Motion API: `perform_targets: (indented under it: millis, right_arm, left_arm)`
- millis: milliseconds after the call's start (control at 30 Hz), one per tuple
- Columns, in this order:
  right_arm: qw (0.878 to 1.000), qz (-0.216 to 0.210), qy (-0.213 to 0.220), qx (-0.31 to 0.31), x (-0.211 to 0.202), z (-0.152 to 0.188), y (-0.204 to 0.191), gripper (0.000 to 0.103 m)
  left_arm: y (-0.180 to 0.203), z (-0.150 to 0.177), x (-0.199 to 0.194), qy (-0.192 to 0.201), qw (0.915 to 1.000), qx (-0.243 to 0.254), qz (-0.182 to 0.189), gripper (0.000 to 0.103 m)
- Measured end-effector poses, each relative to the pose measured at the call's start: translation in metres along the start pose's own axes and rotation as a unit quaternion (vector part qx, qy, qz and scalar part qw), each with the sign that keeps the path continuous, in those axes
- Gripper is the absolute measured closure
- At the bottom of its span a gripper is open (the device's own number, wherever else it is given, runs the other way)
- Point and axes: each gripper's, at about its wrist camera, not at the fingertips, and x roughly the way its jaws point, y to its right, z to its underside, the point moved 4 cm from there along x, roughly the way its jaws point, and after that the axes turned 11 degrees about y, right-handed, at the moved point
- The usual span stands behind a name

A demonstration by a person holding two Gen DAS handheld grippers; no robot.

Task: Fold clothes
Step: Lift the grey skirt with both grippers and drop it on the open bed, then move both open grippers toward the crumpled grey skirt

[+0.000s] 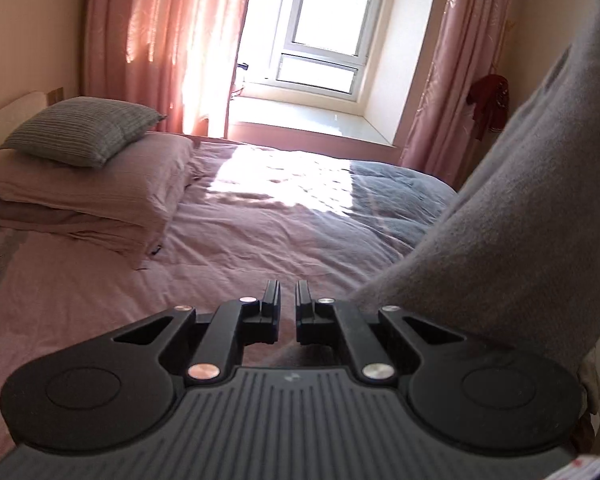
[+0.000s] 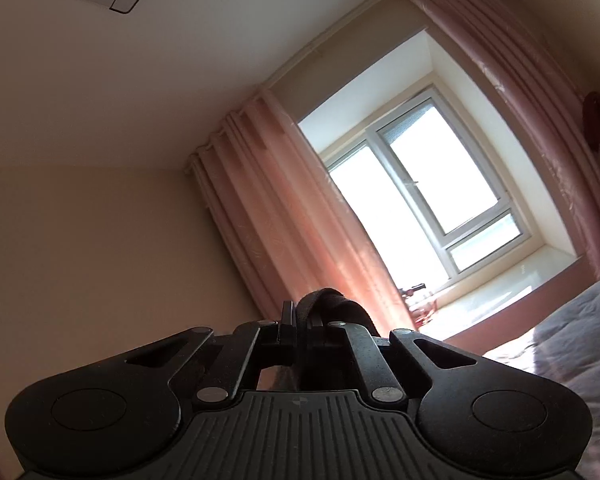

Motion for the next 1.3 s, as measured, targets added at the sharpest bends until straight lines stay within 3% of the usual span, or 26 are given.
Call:
perform_targets:
  millis: [100,167,200,233,267,333,533,667,800,933,1300]
  right_arm:
    - [0.996,-0.073,-0.032,0.03,0.05,0.025,-0.046,0.102]
    - [0.984,-0.128,-0.115,0.052,0.083,0.055,-0.084,0.094]
    - [0.972,-0.152,-0.17,0.052,0.096,0.073,-0.107,0.066]
    - [0.96,-0.166,-0.222,0.042,0.103,0.096,-0.118,0.032]
    - [0.956,-0.157,-0.247,0.03,0.107,0.112,-0.128,0.026]
    - [0.948,-0.126,-0.291,-0.007,0.095,0.155,-0.137,0.026]
    - [0.901,-0.034,-0.431,-0.043,0.013,0.271,-0.107,0.026]
    - [0.863,0.036,-0.497,-0.076,-0.081,0.326,-0.091,0.026]
    - [0.841,0.071,-0.525,-0.106,-0.122,0.349,-0.078,0.026]
    - [0.835,0.076,-0.531,-0.122,-0.155,0.357,-0.076,0.026]
    - [0.828,0.058,-0.544,-0.128,-0.186,0.348,-0.076,0.026]
  left_arm:
    - [-0.029,0.003,-0.029,0.001,0.9998,-0.009,-0.017,0.097]
    - [-0.042,0.011,-0.043,-0.004,0.9995,-0.015,-0.026,0.092]
    - [-0.047,0.017,-0.048,-0.008,0.9993,-0.019,-0.032,0.091]
    - [-0.053,0.024,-0.053,-0.013,0.9988,-0.024,-0.041,0.089]
    - [-0.06,0.031,-0.058,-0.021,0.998,-0.029,-0.053,0.089]
    - [-0.08,0.052,-0.071,-0.045,0.9943,-0.042,-0.088,0.082]
    - [-0.126,0.119,-0.116,-0.137,0.9708,-0.068,-0.185,0.075]
    - [-0.12,0.144,-0.132,-0.171,0.9627,-0.053,-0.203,0.068]
    - [-0.096,0.154,-0.137,-0.18,0.962,-0.043,-0.201,0.063]
    - [-0.075,0.163,-0.142,-0.183,0.9626,-0.024,-0.198,0.06]
    - [-0.031,0.186,-0.162,-0.189,0.9615,-0.013,-0.199,0.059]
